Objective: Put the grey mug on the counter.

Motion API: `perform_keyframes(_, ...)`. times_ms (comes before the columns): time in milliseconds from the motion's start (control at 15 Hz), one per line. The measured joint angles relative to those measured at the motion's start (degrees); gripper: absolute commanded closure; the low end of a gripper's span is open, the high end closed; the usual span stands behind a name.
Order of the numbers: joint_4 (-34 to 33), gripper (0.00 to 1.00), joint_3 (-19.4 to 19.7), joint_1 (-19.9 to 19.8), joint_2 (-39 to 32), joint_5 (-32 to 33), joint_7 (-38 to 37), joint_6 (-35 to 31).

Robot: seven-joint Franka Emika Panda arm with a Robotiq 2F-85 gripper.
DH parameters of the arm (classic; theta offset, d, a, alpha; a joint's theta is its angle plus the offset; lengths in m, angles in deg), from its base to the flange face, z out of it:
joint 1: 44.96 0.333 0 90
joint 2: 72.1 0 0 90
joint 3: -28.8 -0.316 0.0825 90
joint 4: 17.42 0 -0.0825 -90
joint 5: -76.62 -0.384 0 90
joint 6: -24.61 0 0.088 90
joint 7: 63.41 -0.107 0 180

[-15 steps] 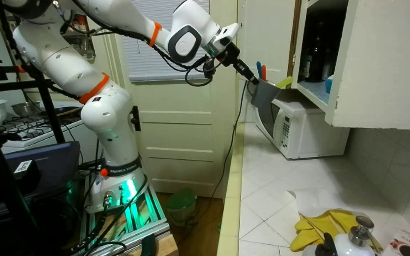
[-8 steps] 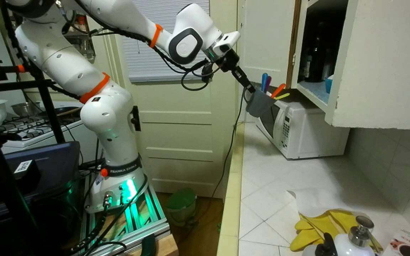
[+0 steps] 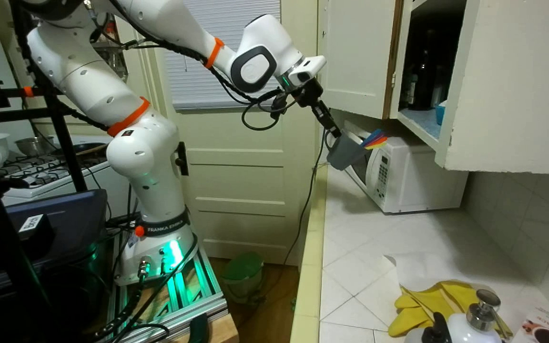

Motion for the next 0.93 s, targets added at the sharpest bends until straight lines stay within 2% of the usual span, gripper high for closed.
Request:
perform_keyframes(200, 0.0, 0.95, -1.0, -2.2, -2.3, 2.1, -1.7, -0.1)
perform_keyframes(400, 0.0, 0.95, -3.4, -6.1, -4.9, 6.0, -4.9, -2.0)
perform_keyframes(667, 0.0, 0.95, -10.4, -15.9, -8.4, 13.6, -12.0, -6.3)
perform_keyframes(733, 0.0, 0.81, -12.6, -18.8, -9.0, 15.2, -13.8, -7.2)
perform_keyframes(800, 0.0, 0.81, -14.4, -21.3, -9.5, 16.3, -15.2, -7.5)
perform_keyframes(933, 0.0, 0.81, -16.2, -23.5, -10.2, 17.0, -16.3, -7.5)
